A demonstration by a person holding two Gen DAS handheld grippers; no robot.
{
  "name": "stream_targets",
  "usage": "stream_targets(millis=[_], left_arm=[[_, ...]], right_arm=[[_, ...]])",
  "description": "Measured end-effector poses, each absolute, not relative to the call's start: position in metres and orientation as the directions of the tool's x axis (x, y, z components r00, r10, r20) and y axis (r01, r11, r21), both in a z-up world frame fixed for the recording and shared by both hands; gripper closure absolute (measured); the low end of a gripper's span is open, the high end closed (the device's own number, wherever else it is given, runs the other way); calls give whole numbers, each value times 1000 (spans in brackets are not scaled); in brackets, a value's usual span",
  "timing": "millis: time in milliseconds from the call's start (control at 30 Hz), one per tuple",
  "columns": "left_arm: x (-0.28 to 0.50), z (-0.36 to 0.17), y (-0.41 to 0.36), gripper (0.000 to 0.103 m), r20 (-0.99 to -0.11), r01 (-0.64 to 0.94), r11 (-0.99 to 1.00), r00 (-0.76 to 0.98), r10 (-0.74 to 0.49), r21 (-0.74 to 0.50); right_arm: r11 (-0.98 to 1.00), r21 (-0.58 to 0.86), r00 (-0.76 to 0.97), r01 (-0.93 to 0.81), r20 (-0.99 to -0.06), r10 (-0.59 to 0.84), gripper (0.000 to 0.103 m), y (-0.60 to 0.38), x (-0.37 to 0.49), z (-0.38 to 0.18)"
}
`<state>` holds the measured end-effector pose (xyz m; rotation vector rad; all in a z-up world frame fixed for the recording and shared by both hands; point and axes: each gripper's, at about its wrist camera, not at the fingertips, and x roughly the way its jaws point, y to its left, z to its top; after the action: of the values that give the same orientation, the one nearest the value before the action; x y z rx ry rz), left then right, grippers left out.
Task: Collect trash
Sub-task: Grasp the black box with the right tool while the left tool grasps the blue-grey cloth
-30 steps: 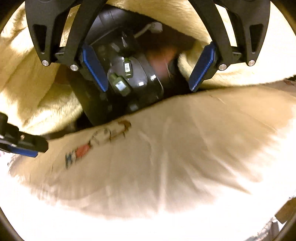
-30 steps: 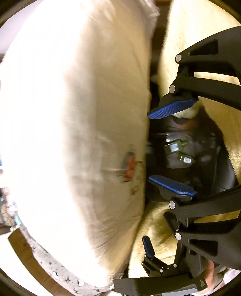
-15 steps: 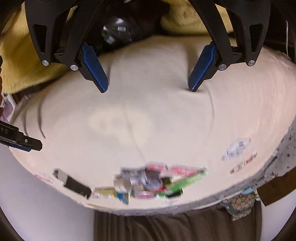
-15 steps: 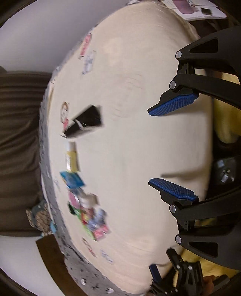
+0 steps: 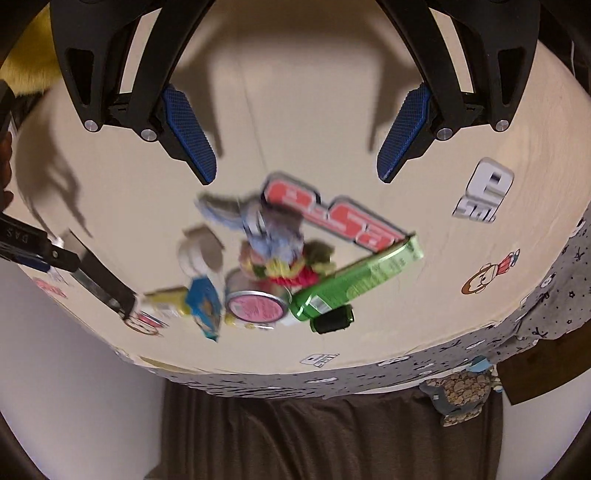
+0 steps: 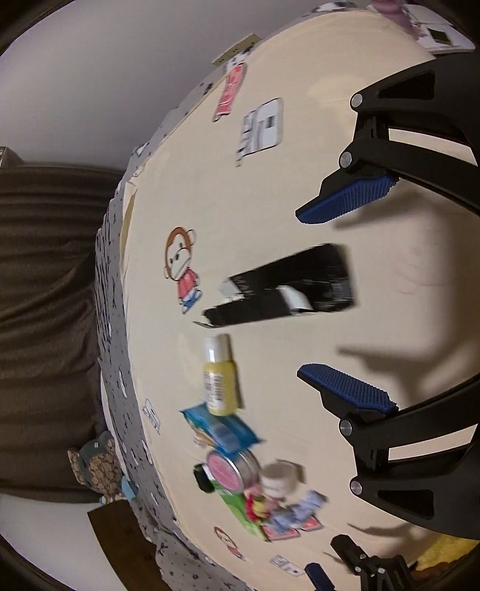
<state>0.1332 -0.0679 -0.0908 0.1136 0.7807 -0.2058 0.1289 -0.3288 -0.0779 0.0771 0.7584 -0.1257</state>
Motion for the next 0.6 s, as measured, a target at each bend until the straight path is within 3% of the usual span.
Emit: stream_targets(millis=[300,400,467,500,600], left_arm=[[176,-98,-76,23,-727,196,979,664,-171,-51],[185,-102,-79,42,-741,205,976,645,-189,-70],[186,-103,-82,53,-742,218,972,637,-207,-84],[185,-103,-84,60,-743,229,970,634,-216,-87],[179,-101,-88,70,-744,247,965,629,-226,-83]], right_arm=[[986,55,662,160,-747,-66,24,-340,170,-103],[988,47,656,148,-752,-63,26,-337,173,-108],[991,48,660,125,-750,-47,54,-334,170,-106],[992,46,663,118,-748,-44,61,-333,169,-105],[993,47,663,107,-747,-36,65,-332,163,-104]])
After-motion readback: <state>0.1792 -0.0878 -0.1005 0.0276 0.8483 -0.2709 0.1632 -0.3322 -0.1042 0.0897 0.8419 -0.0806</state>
